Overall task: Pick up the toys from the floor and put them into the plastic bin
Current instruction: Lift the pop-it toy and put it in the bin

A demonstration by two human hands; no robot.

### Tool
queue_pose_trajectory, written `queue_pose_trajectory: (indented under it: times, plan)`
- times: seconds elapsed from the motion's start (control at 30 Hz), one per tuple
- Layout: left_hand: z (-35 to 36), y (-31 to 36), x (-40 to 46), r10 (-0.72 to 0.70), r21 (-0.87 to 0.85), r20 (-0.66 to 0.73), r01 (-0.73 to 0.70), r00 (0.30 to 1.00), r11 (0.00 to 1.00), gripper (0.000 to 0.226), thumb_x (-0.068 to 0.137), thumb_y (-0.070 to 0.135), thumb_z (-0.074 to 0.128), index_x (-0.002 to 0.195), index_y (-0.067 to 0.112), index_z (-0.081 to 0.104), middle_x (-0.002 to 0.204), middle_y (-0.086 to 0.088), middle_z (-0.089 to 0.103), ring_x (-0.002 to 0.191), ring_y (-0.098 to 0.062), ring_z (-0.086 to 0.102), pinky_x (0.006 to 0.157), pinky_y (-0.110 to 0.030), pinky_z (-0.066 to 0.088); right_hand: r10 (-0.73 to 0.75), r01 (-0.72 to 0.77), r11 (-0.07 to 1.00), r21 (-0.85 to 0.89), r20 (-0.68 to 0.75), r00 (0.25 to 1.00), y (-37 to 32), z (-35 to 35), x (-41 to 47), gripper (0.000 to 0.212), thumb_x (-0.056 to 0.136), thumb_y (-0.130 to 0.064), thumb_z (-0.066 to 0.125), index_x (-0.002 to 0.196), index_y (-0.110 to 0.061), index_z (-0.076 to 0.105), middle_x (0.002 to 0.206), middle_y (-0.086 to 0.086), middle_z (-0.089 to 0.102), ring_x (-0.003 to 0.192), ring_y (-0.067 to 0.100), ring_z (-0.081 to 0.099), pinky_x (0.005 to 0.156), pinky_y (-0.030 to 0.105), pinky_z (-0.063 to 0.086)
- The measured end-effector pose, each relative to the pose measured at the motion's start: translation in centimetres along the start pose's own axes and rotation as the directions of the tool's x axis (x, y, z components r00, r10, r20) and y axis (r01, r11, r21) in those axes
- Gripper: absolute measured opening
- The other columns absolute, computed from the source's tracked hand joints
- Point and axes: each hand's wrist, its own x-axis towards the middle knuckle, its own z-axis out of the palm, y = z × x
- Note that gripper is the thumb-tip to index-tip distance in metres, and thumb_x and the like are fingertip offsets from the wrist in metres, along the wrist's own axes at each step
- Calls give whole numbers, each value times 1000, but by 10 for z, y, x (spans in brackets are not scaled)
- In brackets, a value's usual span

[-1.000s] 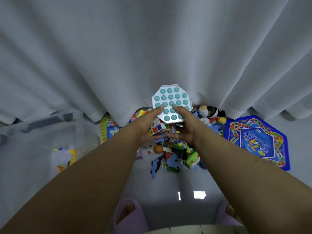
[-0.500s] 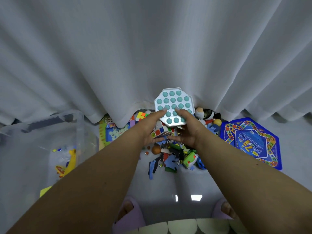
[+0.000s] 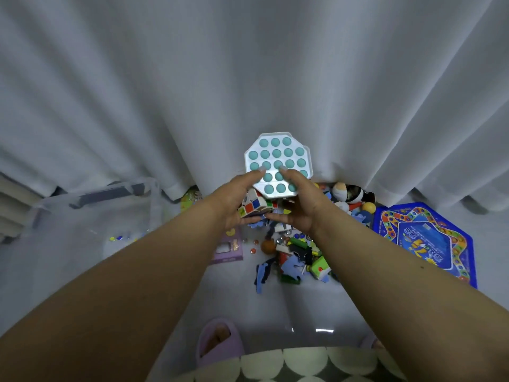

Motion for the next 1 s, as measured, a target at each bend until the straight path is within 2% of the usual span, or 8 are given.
queue_pose_trajectory:
  times: [0.23, 0.4, 0.53, 0.63, 0.73, 0.8, 0.93, 1.0]
  plan:
    - [-97, 29, -103, 65, 30, -174, -60, 983, 998, 38, 86, 53, 56, 110, 25, 65, 103, -3, 74, 95, -23, 69, 92, -42, 51, 25, -21, 1000, -21, 214, 976, 12, 124, -29, 41, 83, -39, 64, 121, -27, 56, 105, 1, 71, 96, 21, 67, 80, 47, 56]
    - [-167, 1, -170, 14, -84, -332, -44, 943, 996, 33, 85, 48, 58, 108, 25, 66, 101, -5, 74, 95, -26, 68, 89, -42, 52, 148, -109, 985, -133, 337, 930, 55, 207, -50, 52, 78, -43, 69, 125, -28, 53, 115, 1, 68, 104, 22, 64, 78, 47, 56]
    - [-206, -42, -190, -148, -237, -365, 62, 919, 969, 36, 84, 48, 59, 107, 22, 67, 101, -8, 74, 96, -28, 66, 87, -41, 51, 282, -214, 948, -235, 309, 909, 102, 241, -62, 51, 78, -43, 69, 124, -28, 52, 110, 0, 68, 96, 20, 65, 81, 49, 54]
    - [-221, -65, -188, -262, -310, -330, 158, 907, 937, 42, 83, 45, 62, 113, 17, 66, 106, -11, 72, 107, -32, 64, 97, -48, 47, 367, -311, 923, -229, 271, 890, 128, 244, -66, 37, 83, -37, 68, 115, -22, 59, 90, 2, 72, 79, 21, 68, 74, 45, 56]
    - [-226, -74, -182, -320, -278, -373, 224, 871, 934, 29, 88, 35, 60, 104, 11, 65, 89, -12, 74, 93, -32, 65, 94, -50, 48, 417, -354, 899, -256, 258, 872, 140, 238, -68, 28, 87, -35, 64, 109, -18, 61, 82, 2, 70, 72, 20, 67, 67, 40, 56]
    - [-229, -76, -175, -332, -255, -430, 240, 840, 937, 27, 89, 30, 60, 107, 11, 61, 95, -11, 70, 89, -29, 64, 86, -48, 52, 435, -366, 887, -281, 245, 866, 141, 234, -66, 19, 91, -35, 59, 99, -17, 60, 75, 0, 68, 64, 16, 65, 62, 37, 56]
    - [-242, -80, -162, -334, -275, -519, 217, 787, 937, 32, 87, 33, 62, 107, 9, 56, 105, -12, 55, 97, -28, 55, 81, -45, 53, 459, -403, 879, -255, 224, 860, 136, 234, -61, 33, 94, -44, 49, 113, -17, 55, 92, 5, 62, 81, 21, 60, 92, 48, 48]
    - [-245, -81, -157, -334, -257, -517, 229, 788, 939, 34, 87, 37, 62, 102, 8, 54, 103, -13, 45, 96, -28, 49, 83, -44, 51, 453, -397, 881, -257, 214, 866, 133, 234, -59, 37, 95, -49, 45, 108, -16, 57, 89, 5, 59, 80, 20, 57, 98, 46, 45]
